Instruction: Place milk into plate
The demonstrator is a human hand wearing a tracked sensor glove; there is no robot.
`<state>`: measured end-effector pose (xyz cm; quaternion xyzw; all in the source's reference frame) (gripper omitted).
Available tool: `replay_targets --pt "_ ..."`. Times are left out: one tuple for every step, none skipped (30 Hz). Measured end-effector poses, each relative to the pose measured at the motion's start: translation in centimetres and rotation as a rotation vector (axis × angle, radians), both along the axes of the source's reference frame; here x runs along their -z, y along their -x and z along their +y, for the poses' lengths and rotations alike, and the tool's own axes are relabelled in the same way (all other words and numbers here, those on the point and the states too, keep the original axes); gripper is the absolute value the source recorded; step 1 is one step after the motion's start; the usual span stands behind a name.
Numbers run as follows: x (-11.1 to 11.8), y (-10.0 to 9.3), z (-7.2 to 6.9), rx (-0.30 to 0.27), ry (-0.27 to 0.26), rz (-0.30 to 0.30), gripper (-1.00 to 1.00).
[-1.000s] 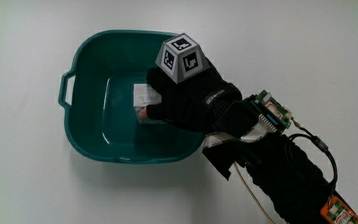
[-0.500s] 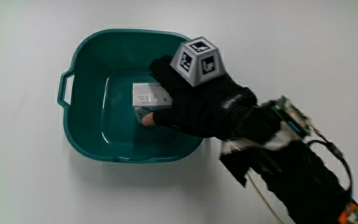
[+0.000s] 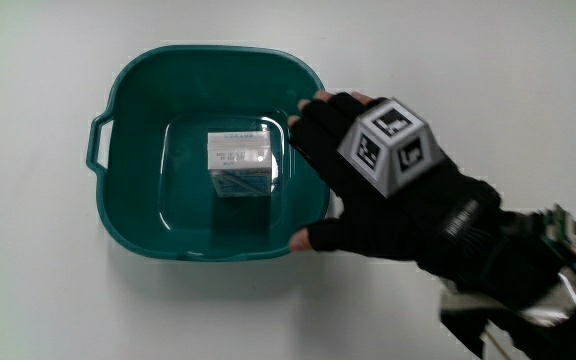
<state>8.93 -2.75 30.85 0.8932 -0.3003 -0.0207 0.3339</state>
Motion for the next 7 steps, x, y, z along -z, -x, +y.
replay_targets --pt "0.3 -0.4 0.3 0.004 -0.010 0.014 -1.00" --pt "1.2 -0.5 0.4 -0.013 0.042 -0.053 -1.00" --pt "1.2 -1.2 0.7 -0.029 -0.103 0.020 -1.00" --pt "1.6 -1.5 0.9 -0.006 -0.084 0.006 -1.00" --pt "2.1 -1.7 1.2 -0.006 -0.089 0.002 -1.00" --pt "2.7 -1.7 1.3 -0.006 -0.100 0.013 -1.00" --pt "3.2 -1.7 1.5 0.007 -0.093 0.003 -1.00"
